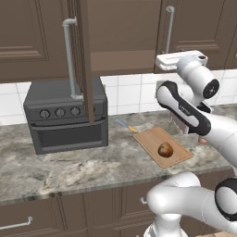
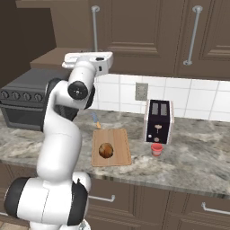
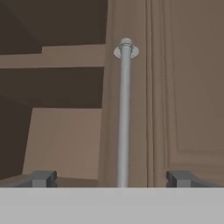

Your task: Pick the bread, place it on the cutting board, pick the jam, place it on the counter, and close the cabinet.

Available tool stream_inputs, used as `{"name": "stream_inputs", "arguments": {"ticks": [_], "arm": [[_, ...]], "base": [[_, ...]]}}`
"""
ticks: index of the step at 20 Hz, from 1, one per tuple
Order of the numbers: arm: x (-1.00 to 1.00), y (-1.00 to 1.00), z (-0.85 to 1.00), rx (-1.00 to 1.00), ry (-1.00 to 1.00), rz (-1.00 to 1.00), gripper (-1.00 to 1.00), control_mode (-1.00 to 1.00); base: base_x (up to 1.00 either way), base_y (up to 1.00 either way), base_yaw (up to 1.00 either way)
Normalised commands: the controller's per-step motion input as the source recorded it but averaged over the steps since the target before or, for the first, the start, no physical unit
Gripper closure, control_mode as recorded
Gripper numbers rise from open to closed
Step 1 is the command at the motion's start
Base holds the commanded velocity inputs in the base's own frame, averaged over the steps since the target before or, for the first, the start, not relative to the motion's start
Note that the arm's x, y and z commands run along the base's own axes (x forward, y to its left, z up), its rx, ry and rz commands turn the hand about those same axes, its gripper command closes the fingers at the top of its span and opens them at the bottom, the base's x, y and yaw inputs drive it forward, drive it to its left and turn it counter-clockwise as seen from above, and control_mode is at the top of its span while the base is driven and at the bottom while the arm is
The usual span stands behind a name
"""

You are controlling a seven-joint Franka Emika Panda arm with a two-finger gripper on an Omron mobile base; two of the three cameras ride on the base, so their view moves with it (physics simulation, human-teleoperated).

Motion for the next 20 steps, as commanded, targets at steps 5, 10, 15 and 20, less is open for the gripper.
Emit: {"name": "stream_inputs", "arguments": {"ticks": [5, 10, 15, 20], "arm": [[-0.26, 0.19, 0.10, 0.00, 0.00, 0.00, -1.00, -1.00], [-0.31, 0.15, 0.07, 0.00, 0.00, 0.00, -1.00, -1.00], [-0.31, 0.11, 0.11, 0.00, 0.03, 0.00, -1.00, -1.00], [-0.33, 0.08, 0.20, 0.00, 0.07, -0.01, -1.00, -1.00]], "base": [[0.00, 0.00, 0.00], [0.00, 0.00, 0.00], [0.00, 0.00, 0.00], [0.00, 0.00, 0.00]]}}
